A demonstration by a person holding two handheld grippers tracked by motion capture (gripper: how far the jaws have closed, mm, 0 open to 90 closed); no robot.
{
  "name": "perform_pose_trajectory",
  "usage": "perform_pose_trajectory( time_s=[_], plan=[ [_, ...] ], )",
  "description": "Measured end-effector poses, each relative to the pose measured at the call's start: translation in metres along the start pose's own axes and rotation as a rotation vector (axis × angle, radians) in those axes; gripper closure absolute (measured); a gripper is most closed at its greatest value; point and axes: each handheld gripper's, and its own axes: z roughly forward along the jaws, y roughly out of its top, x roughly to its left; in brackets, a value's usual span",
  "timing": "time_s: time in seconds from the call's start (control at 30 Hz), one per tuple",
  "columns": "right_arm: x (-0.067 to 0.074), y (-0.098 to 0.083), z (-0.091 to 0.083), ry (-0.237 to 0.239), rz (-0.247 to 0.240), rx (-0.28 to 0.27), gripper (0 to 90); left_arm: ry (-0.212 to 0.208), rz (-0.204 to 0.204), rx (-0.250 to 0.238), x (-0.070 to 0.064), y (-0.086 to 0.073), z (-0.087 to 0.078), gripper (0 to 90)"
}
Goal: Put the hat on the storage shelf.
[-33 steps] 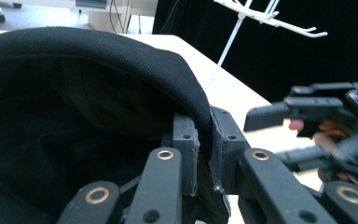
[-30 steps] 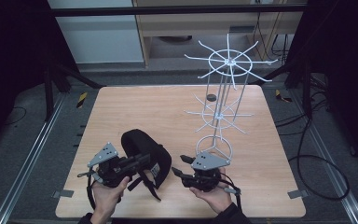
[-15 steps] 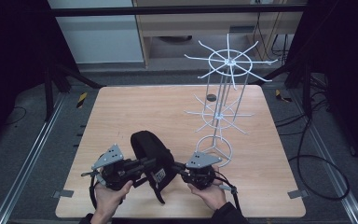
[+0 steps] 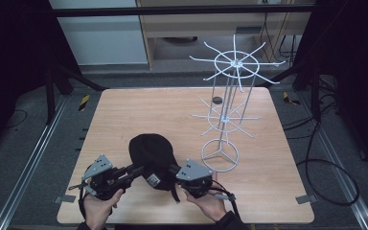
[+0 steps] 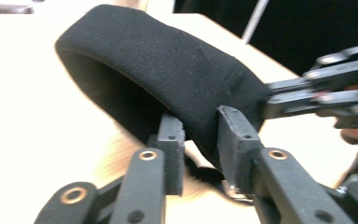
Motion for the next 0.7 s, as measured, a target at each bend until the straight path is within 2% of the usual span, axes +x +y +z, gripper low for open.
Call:
perform_pose_trajectory(
  time_s=[0.13,0.2,0.23,0.4,0.5,0.6,0.7],
  plan=[
    [0.010,0.007,0.015,0.025,-0.025,0.034,85.0,0.125,-0.008,0.021,0.012,-0.006,-0.005,58.9],
    [0.016,0.009,0.026,0.051,-0.030,0.058,83.9,0.168,-0.014,0.015,0.017,-0.008,-0.007,53.2],
    [0.016,0.009,0.026,0.051,-0.030,0.058,83.9,0.186,-0.018,0.011,0.019,-0.008,-0.008,53.2],
    [0.031,0.011,0.046,0.101,-0.036,0.070,79.3,0.241,-0.026,0.003,0.028,-0.008,-0.010,50.1],
    [0.038,0.011,0.056,0.142,-0.006,0.058,72.7,0.264,-0.035,0.010,0.033,-0.010,-0.010,49.5],
    [0.038,0.012,0.054,0.136,0.010,0.024,63.0,0.284,-0.050,0.008,0.038,-0.011,-0.010,49.3],
    [0.027,0.012,0.040,0.112,0.051,-0.014,57.9,0.283,-0.071,0.008,0.042,-0.011,-0.011,48.4]
  ],
)
